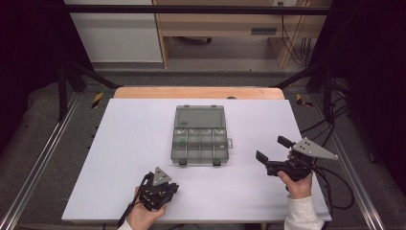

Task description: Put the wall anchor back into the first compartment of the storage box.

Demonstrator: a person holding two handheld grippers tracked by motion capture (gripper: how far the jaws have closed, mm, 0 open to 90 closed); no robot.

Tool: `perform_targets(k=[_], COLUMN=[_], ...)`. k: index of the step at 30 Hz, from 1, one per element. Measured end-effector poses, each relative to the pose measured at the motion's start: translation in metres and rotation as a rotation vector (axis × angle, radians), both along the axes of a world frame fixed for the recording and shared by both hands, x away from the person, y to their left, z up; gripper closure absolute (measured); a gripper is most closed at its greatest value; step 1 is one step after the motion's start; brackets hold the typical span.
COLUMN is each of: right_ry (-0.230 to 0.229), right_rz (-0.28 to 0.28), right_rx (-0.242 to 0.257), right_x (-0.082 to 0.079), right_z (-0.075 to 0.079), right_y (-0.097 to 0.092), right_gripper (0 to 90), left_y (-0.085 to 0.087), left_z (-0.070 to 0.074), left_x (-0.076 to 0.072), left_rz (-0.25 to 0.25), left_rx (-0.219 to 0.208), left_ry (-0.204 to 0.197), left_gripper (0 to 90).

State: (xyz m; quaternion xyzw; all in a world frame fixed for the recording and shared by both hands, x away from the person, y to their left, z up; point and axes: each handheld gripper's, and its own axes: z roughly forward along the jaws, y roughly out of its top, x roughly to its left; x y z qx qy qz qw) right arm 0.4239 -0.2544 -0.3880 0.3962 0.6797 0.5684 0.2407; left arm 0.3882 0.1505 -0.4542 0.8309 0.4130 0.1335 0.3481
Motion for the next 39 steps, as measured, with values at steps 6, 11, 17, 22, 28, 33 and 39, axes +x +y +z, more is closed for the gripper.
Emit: perform_targets(k=[6,11,17,22,28,33,39], right_ry=[0.000,0.000,0.003,0.003,0.005,0.003,0.004], right_rz=[0.000,-0.006,0.000,-0.006,-0.002,-0.006,-0.003], right_rx=[0.001,0.000,-0.006,0.004,-0.005,0.003,-0.004], right_x=[0.000,0.001,0.001,0.001,0.001,0.001,0.002], right_z=[0.000,-0.001,-0.001,0.000,-0.001,-0.001,-0.001], right_y=[0.000,0.001,0.001,0.001,0.001,0.001,0.001], right_gripper=[0.5,0.5,0.4,0.5,0.4,0.4,0.4], left_y=[0.001,0.003,0.006,0.010,0.008,0.006,0.002], left_z=[0.007,0.016,0.027,0.040,0.057,0.067,0.070], left_x=[0.001,0.006,0.015,0.023,0.039,0.056,0.074], left_rz=[0.003,0.005,0.019,0.023,0.032,0.036,0.042], left_rx=[-0.025,-0.036,-0.059,-0.080,-0.092,-0.100,-0.105], left_ry=[-0.022,-0.041,-0.071,-0.104,-0.147,-0.177,-0.185], left_gripper=[83.9,83.9,83.9,83.9,84.0,83.9,83.9])
